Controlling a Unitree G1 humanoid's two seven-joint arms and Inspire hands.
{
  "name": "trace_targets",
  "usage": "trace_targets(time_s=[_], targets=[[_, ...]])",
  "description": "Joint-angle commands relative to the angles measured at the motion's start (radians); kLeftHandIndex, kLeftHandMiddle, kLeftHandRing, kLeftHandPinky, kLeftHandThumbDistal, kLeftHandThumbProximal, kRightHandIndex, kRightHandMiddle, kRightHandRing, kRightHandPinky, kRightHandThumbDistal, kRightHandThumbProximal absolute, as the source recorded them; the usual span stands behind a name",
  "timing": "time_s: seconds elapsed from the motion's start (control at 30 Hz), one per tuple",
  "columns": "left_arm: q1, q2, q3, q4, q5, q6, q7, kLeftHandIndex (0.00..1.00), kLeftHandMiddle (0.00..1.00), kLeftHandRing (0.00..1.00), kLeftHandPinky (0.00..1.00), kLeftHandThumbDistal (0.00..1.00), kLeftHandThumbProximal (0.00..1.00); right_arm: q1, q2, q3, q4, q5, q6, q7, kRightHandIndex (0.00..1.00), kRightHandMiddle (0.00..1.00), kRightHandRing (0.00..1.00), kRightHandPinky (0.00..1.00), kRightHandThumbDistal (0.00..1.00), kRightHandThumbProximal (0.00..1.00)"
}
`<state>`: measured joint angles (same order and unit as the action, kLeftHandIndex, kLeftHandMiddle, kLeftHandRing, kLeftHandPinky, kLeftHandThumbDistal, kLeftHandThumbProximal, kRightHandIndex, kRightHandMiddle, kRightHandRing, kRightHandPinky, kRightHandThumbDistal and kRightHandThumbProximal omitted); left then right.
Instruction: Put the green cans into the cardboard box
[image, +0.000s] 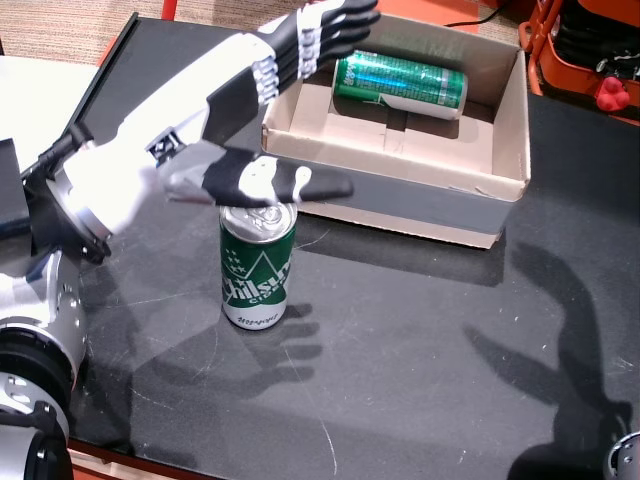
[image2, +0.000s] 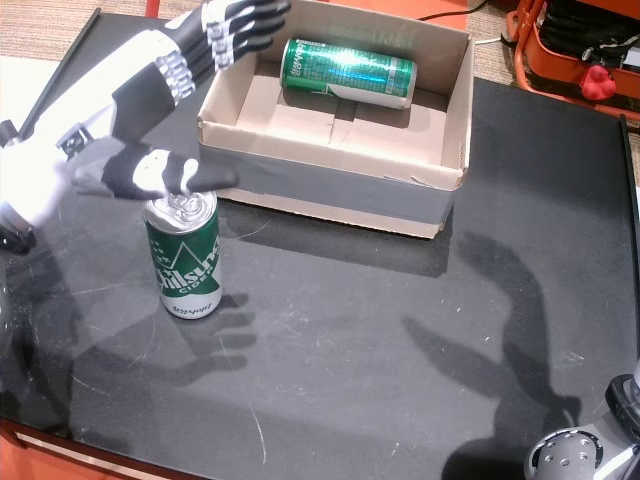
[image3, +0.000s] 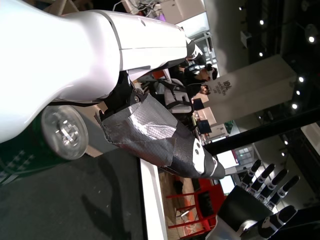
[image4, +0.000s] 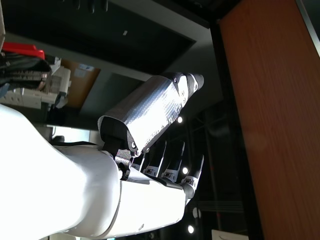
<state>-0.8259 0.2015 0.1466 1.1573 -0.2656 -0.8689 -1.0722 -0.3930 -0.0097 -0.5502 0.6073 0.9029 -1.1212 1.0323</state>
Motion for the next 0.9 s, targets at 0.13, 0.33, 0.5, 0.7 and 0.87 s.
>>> trace_targets(time_s=[0.13,0.33,0.5,0.7,0.87], targets=[[0.045,0.013,-0.02,-0.021,0.01,0.039,-0.066,1.0,1.0,1.0,1.0,0.93,0.35,-0.007,-0.022,-0.03,0.015,0.029,0.028,0.05,0.68,0.67,0.71,0.8,0.99,0.83],[0.058,0.01,-0.018,-0.023,0.004,0.037,-0.105,1.0,1.0,1.0,1.0,0.91,0.3,-0.009,-0.023,-0.041,0.012,0.017,0.019,0.053,0.67,0.67,0.72,0.8,0.97,0.84],[0.064,0.014,-0.018,-0.023,0.006,0.037,-0.113,1.0,1.0,1.0,1.0,0.92,0.3,-0.008,-0.031,-0.044,0.016,0.02,0.021,0.068,0.68,0.67,0.72,0.81,1.0,0.85],[0.064,0.019,-0.02,-0.013,0.017,0.029,-0.095,1.0,1.0,1.0,1.0,0.95,0.33,-0.011,-0.042,-0.049,0.029,0.024,0.028,0.092,0.68,0.67,0.73,0.82,0.98,0.86],[0.054,0.028,-0.024,-0.013,0.029,0.027,-0.069,1.0,1.0,1.0,1.0,0.98,0.31,-0.008,-0.041,-0.054,0.027,0.022,0.049,0.107,0.67,0.66,0.7,0.81,1.0,0.86]])
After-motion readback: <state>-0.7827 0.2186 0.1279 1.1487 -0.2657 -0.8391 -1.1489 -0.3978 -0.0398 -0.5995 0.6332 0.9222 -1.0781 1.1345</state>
